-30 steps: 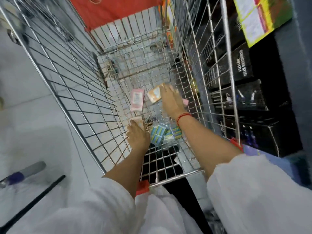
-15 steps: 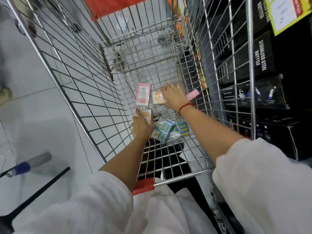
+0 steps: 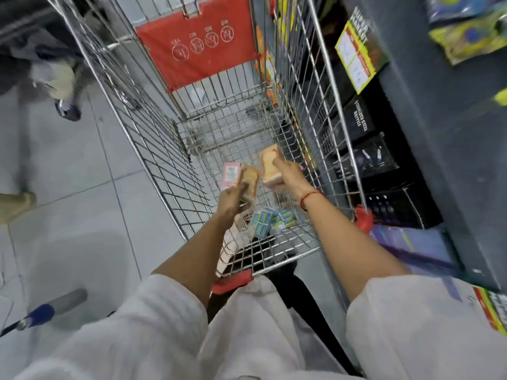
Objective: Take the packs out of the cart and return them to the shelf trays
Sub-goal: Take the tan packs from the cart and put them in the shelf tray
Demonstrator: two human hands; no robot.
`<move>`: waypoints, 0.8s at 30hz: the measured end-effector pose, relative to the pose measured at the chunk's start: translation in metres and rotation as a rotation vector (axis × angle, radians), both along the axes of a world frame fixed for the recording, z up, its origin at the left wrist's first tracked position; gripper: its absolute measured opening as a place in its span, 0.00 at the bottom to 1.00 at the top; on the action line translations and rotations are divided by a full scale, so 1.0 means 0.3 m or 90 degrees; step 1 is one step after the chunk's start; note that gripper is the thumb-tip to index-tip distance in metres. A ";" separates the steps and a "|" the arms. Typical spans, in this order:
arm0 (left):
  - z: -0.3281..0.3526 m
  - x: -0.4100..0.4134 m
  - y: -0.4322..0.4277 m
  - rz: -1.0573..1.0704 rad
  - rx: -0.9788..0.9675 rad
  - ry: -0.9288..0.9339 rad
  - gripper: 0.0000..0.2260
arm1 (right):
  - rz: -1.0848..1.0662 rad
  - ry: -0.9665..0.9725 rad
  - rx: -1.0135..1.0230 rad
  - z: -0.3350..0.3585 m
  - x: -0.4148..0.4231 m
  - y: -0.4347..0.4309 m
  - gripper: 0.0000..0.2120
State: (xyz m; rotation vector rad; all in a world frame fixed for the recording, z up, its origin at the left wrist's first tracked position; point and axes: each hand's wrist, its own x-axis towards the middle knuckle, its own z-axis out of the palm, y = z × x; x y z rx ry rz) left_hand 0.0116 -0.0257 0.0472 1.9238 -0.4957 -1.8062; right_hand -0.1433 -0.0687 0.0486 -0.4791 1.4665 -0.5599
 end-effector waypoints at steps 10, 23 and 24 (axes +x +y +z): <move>0.299 -0.003 -0.077 0.061 -0.139 0.071 0.12 | -0.079 0.137 -0.205 0.291 -0.024 0.093 0.16; 0.743 -0.368 -0.123 -0.021 -0.329 0.146 0.09 | -0.340 0.121 -0.463 0.785 -0.310 0.244 0.09; 0.771 -0.420 -0.125 -0.033 -0.343 0.159 0.10 | -0.372 0.124 -0.470 0.820 -0.355 0.269 0.11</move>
